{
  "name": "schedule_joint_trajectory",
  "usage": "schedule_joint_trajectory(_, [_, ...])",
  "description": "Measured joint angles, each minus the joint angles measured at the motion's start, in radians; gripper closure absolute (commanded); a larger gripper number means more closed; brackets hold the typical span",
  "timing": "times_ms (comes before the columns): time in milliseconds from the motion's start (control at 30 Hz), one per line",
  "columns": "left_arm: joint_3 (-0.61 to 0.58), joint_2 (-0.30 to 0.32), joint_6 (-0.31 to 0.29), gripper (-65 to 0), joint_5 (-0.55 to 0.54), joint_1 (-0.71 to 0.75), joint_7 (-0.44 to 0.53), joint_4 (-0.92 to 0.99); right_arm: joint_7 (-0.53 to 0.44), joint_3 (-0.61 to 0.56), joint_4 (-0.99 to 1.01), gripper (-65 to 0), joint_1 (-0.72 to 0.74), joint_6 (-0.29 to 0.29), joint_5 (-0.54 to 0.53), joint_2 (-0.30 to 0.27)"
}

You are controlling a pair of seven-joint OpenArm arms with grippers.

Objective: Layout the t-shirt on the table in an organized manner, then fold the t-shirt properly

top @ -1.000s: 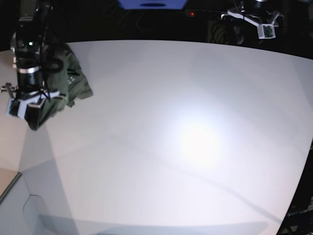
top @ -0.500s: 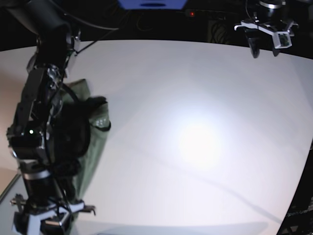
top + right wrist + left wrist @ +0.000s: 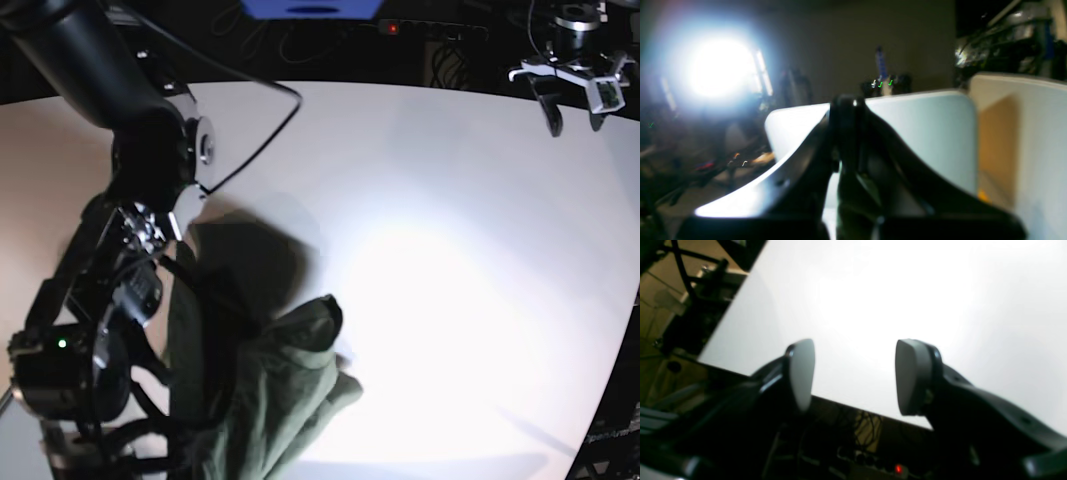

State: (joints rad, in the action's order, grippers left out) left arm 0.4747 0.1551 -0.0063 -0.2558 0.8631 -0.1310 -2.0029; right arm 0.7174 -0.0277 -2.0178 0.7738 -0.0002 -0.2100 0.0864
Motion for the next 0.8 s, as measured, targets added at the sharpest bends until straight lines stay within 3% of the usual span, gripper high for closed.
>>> schedule_joint_trajectory(133, [0.001, -0.001, -0.001, -37.3, 0.000, -0.030, 0.000, 0.000, 0.076, -0.002, -0.001, 0.0, 0.041, 0.000, -0.001, 0.051])
schedule_joint_trajectory(300, [-0.013, -0.003, 0.001, -37.4, 0.000, -0.088, 0.000, 0.000, 0.103, -0.063, 0.006, 0.0, -0.047, 0.000, 0.008, 0.050])
schedule_joint_trajectory(533, [-0.224, 0.003, 0.000, -37.5, 0.013, -0.194, 0.000, 0.013, 0.100, -0.248, 0.006, 0.0, -0.060, 0.000, 0.114, 0.052])
schedule_joint_trajectory(800, [-0.445, 0.005, 0.000, -37.5, 0.220, -0.260, -0.010, 0.105, 0.097, -0.412, 0.005, 0.0, -0.057, 0.000, 0.212, 0.063])
